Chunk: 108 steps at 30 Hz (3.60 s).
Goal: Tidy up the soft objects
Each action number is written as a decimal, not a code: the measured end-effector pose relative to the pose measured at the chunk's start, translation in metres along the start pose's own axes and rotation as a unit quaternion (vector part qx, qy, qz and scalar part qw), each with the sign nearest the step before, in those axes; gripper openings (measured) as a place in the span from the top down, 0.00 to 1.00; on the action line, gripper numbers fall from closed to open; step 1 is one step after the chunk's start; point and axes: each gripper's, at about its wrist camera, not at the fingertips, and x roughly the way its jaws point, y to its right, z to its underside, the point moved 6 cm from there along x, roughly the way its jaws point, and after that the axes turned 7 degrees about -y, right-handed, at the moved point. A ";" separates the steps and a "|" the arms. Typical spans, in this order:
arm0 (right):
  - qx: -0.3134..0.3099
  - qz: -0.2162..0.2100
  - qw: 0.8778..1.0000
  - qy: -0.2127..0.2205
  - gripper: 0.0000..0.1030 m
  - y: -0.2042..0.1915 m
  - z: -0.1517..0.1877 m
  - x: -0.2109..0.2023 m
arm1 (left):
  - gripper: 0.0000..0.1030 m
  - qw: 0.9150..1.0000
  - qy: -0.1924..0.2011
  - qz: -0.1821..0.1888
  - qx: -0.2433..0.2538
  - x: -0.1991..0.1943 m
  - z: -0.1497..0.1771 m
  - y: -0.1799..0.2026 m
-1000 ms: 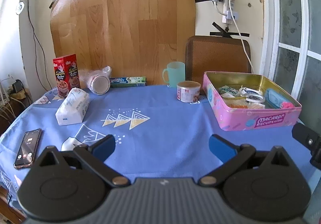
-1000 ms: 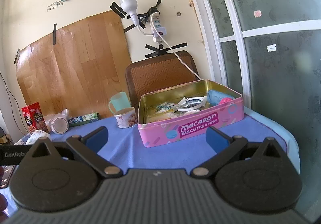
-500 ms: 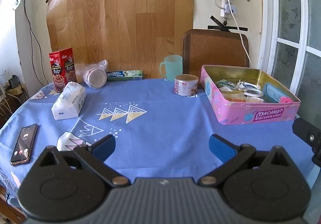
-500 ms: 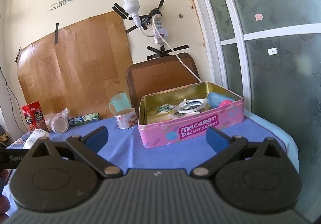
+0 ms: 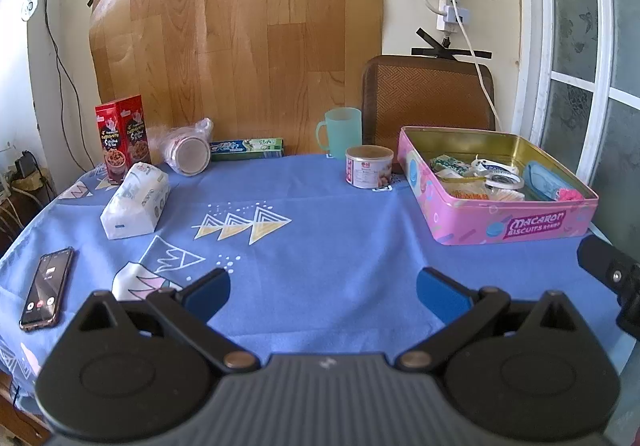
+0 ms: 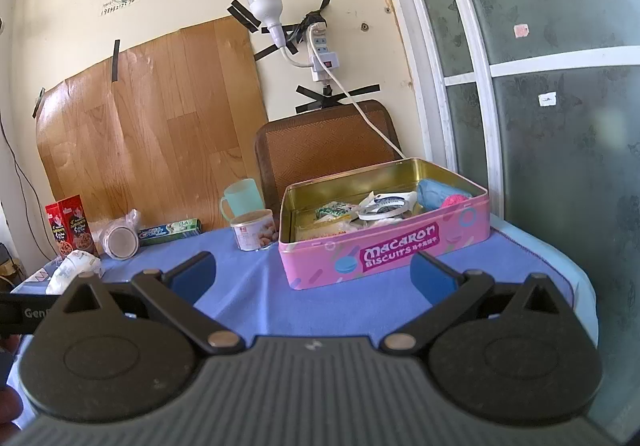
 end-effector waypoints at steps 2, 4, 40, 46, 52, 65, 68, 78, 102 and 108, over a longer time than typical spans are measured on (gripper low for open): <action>-0.003 -0.001 1.000 -0.002 0.00 -0.001 0.001 0.001 | 0.00 1.000 -0.002 -0.001 0.000 0.001 0.001 0.000; -0.004 -0.002 1.000 -0.002 0.00 -0.001 0.001 0.001 | 0.00 1.000 -0.004 -0.001 -0.001 0.002 0.001 -0.001; -0.005 -0.031 0.996 -0.088 0.00 0.011 -0.048 0.068 | 0.00 1.000 -0.012 -0.008 0.019 0.068 -0.052 -0.022; -0.014 -0.021 0.995 -0.102 0.00 0.002 -0.051 0.097 | 0.00 0.999 -0.025 -0.002 0.024 0.107 -0.073 -0.026; -0.016 -0.015 0.995 -0.099 0.00 0.003 -0.056 0.118 | 0.00 0.999 -0.009 0.008 0.047 0.138 -0.103 -0.017; -0.021 0.031 0.996 -0.086 0.00 0.007 -0.058 0.120 | 0.00 0.997 -0.021 0.056 0.050 0.161 -0.113 0.003; -0.021 0.023 0.996 -0.084 0.00 0.005 -0.058 0.118 | 0.00 0.997 -0.021 0.057 0.043 0.155 -0.111 0.001; -0.030 0.005 0.997 -0.064 0.00 0.002 -0.055 0.102 | 0.00 0.998 -0.009 0.049 0.027 0.125 -0.106 -0.004; -0.031 -0.026 0.998 -0.052 0.00 0.018 -0.058 0.105 | 0.00 0.998 -0.012 0.026 0.048 0.120 -0.108 0.030; -0.031 -0.022 0.997 -0.061 0.00 0.021 -0.062 0.118 | 0.00 0.998 -0.029 0.031 0.041 0.137 -0.111 0.029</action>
